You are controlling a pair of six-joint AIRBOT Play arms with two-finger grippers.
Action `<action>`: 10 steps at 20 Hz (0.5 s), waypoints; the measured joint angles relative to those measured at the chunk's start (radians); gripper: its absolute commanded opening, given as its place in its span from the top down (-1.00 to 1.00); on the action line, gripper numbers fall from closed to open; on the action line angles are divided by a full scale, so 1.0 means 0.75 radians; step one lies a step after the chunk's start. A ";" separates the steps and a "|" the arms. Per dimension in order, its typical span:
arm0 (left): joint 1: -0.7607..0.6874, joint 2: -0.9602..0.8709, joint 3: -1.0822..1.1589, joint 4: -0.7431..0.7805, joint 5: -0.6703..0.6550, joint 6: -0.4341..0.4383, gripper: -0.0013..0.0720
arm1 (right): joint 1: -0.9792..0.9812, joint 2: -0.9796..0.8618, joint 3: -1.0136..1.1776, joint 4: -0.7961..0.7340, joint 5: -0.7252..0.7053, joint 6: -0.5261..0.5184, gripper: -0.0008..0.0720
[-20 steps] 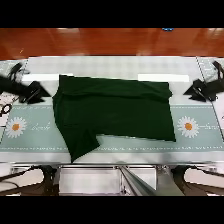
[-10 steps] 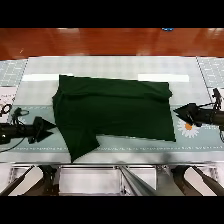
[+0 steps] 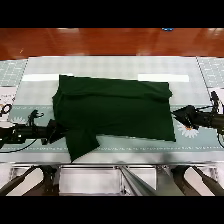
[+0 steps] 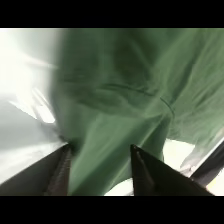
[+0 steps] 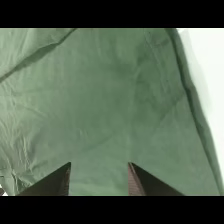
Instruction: Fold the shirts.
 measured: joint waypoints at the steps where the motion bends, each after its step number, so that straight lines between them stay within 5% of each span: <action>1: -0.034 -0.021 0.001 0.001 0.041 0.004 0.92 | 0.000 0.001 0.000 0.002 0.000 0.000 -0.15; 5: -0.096 -0.061 0.017 -0.031 0.077 0.057 0.92 | -0.072 0.001 0.000 -0.021 0.021 0.021 -0.15; 10: -0.102 -0.073 0.032 -0.040 0.087 0.080 0.92 | -0.203 0.001 -0.052 -0.362 0.109 0.199 -0.15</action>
